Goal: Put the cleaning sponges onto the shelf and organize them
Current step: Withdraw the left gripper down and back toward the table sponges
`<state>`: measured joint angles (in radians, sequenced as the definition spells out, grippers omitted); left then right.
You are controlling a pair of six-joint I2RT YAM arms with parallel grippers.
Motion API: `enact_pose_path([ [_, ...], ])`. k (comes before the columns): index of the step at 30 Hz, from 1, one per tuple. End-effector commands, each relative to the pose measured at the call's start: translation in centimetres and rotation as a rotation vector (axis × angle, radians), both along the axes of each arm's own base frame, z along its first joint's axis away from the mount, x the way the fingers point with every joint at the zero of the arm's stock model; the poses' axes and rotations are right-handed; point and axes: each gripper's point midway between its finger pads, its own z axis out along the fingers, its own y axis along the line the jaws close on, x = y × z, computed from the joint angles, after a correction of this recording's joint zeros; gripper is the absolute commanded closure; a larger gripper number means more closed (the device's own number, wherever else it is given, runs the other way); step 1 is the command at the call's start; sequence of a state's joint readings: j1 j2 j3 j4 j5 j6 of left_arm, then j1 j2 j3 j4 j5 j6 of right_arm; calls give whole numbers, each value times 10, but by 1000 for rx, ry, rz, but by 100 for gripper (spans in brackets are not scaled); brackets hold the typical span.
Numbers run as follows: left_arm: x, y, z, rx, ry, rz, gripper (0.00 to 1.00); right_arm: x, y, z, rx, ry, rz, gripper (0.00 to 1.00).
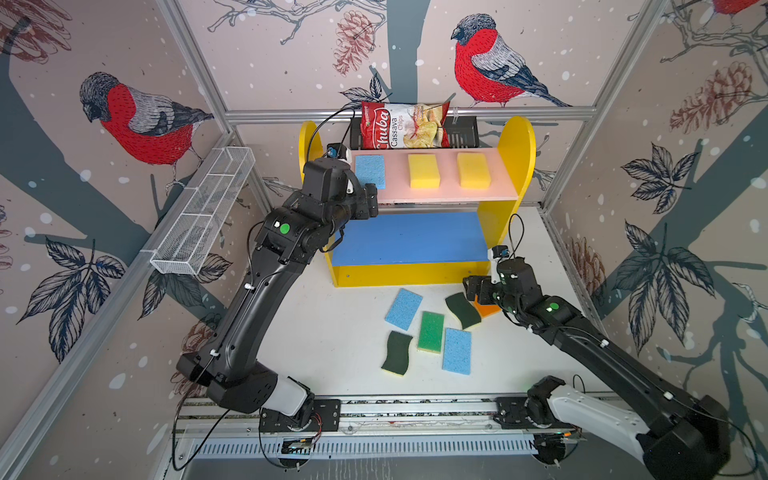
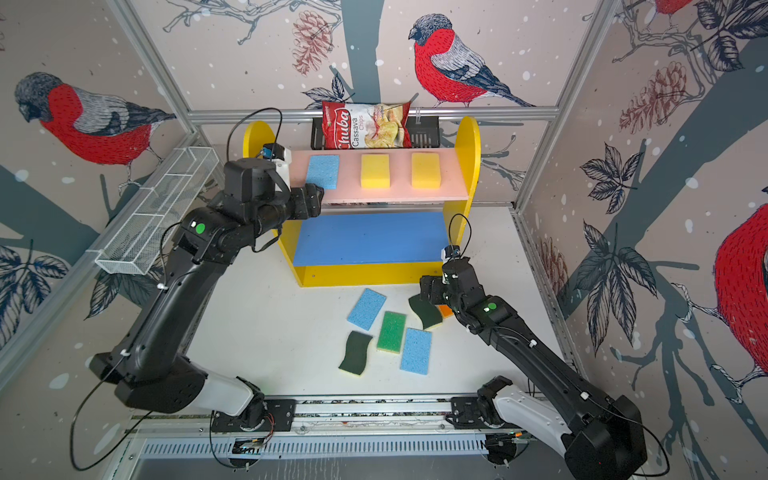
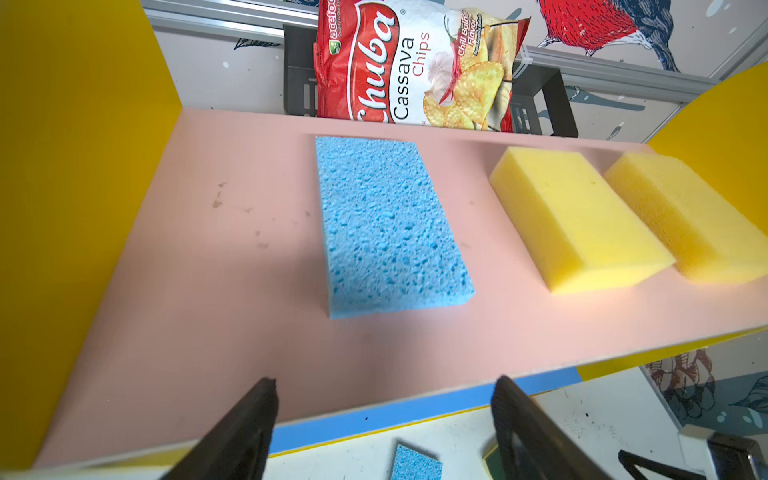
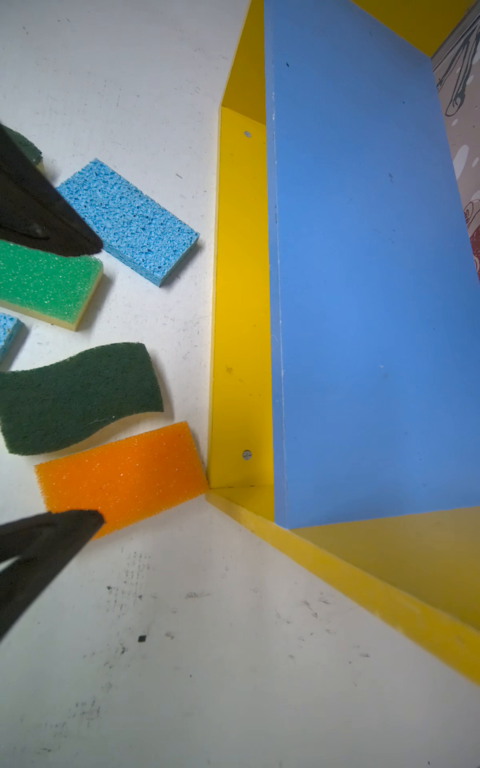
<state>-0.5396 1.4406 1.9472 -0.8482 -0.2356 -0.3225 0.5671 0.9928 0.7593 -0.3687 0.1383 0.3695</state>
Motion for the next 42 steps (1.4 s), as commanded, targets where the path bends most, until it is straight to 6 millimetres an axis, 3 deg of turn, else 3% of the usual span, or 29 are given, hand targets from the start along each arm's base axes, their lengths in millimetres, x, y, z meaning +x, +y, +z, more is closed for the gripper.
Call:
enact_pose_path([
  [1,-10,0,9,-40,-50,-29,20,4,-1,8,11,-25,-20,5],
  [9,-40,8,-24,-40,-3,-50,21,3,-3,12,29,-17,-45,5],
  [21,-73,14,-126,-18,127,-78,22,-5,-8,14,74,-9,-75,5],
  [31,-102,7,-182,10,198,-129,23,-11,-13,-4,61,32,-98,5],
  [42,-114,-4,-249,-68,265,-105,24,-18,-13,-24,88,80,-111,4],
])
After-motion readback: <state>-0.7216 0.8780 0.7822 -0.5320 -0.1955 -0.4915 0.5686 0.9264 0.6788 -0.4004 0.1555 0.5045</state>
